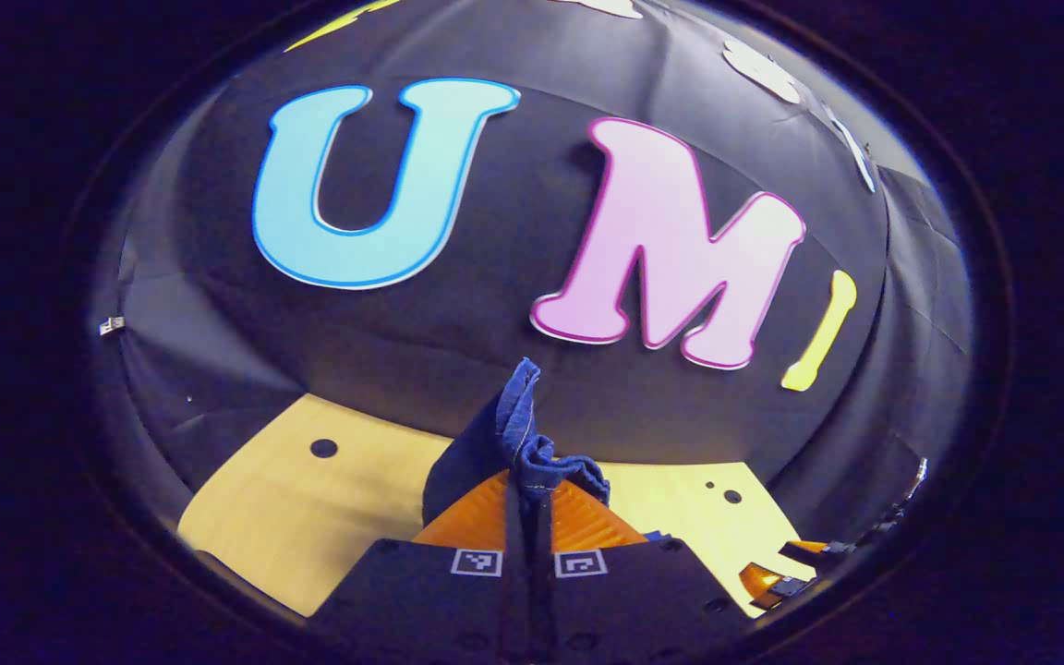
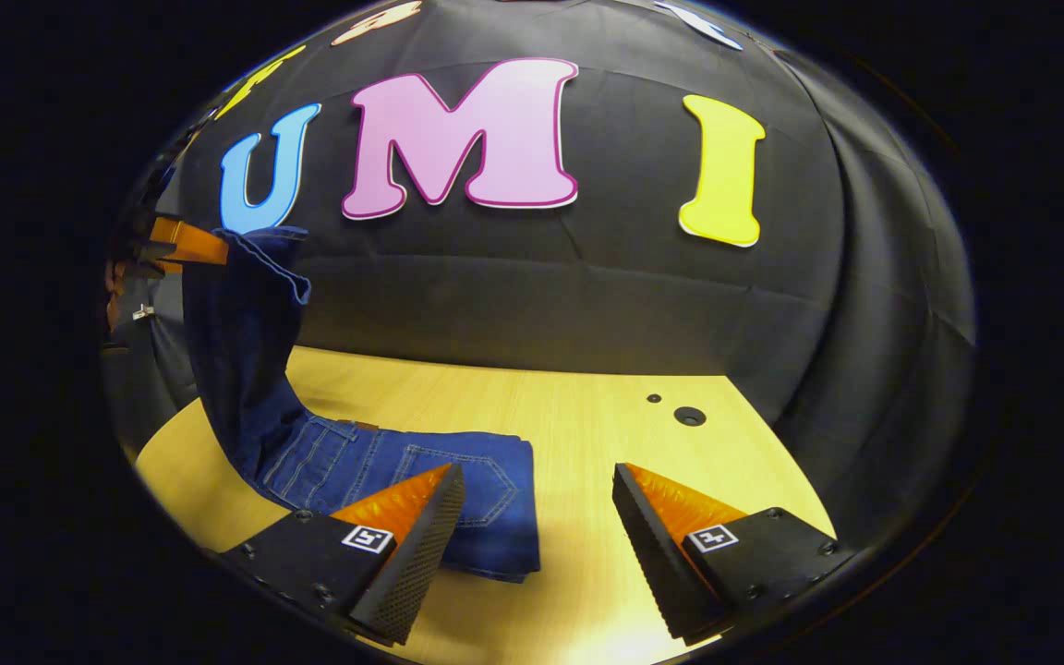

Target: Grasp the waist and the cuffs of the jeans and fold them to make the two legs overlap; first hold the waist and fold one-third of the jeans toward the cuffs, then hold the cuffs and fold the remaining one-third in the same direction to finish folding.

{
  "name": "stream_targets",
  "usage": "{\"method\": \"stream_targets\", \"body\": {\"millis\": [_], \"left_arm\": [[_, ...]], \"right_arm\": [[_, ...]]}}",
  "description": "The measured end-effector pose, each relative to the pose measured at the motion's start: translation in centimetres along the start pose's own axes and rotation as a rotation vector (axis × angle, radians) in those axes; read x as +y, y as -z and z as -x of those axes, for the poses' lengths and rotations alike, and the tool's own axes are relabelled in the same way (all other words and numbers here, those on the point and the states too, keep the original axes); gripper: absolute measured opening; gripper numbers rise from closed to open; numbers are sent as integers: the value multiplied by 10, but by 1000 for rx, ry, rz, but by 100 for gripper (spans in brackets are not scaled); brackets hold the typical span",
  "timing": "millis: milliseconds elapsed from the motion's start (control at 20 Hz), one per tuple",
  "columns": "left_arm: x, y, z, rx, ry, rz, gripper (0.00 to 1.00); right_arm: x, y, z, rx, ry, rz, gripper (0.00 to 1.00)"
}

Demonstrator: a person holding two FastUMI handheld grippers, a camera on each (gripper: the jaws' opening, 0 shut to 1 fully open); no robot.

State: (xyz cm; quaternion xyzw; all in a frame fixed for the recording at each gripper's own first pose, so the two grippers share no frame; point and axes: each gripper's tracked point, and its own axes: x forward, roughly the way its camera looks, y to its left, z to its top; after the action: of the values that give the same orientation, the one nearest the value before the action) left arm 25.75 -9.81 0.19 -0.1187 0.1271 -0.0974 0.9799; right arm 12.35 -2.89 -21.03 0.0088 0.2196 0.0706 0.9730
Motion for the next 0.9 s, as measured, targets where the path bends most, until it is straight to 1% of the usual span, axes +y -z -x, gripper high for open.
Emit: {"method": "stream_targets", "body": {"millis": [100, 150, 200, 250, 400, 500, 550, 600, 700, 750, 800, 850, 900], "left_arm": [[-55, 11, -4, 9, 43, -19, 6], [-84, 19, -8, 11, 77, -37, 6], [-107, 31, -12, 18, 104, -60, 6], [-139, 58, -21, 42, 134, -87, 6], [-174, 113, -36, 110, 169, -107, 7], [-188, 151, -47, 156, 194, -99, 8], [-187, 167, -52, 184, 201, -92, 10], [-190, 187, -59, 220, 210, -87, 13], [-188, 215, -68, 273, 211, -91, 23], [-186, 227, -70, 301, 212, -107, 36], [-186, 238, -68, 331, 216, -125, 37], [-187, 243, -65, 342, 218, -141, 54], [-189, 244, -57, 350, 234, -145, 58]], "right_arm": [[-13, -2, 5, 5, 10, -9, 99], [-20, -2, 7, 6, 15, -16, 99], [-26, -2, 9, 7, 24, -22, 99], [-39, 0, 12, 11, 45, -34, 99], [-62, 7, 20, 20, 84, -68, 99], [-78, 19, 27, 43, 104, -75, 99], [-85, 24, 29, 55, 113, -74, 99], [-94, 32, 33, 70, 124, -72, 99], [-101, 39, 40, 86, 137, -84, 99], [-103, 42, 44, 93, 141, -94, 99], [-104, 45, 47, 95, 143, -107, 99], [-101, 45, 50, 92, 145, -119, 99], [-98, 43, 53, 89, 142, -127, 99]]}}
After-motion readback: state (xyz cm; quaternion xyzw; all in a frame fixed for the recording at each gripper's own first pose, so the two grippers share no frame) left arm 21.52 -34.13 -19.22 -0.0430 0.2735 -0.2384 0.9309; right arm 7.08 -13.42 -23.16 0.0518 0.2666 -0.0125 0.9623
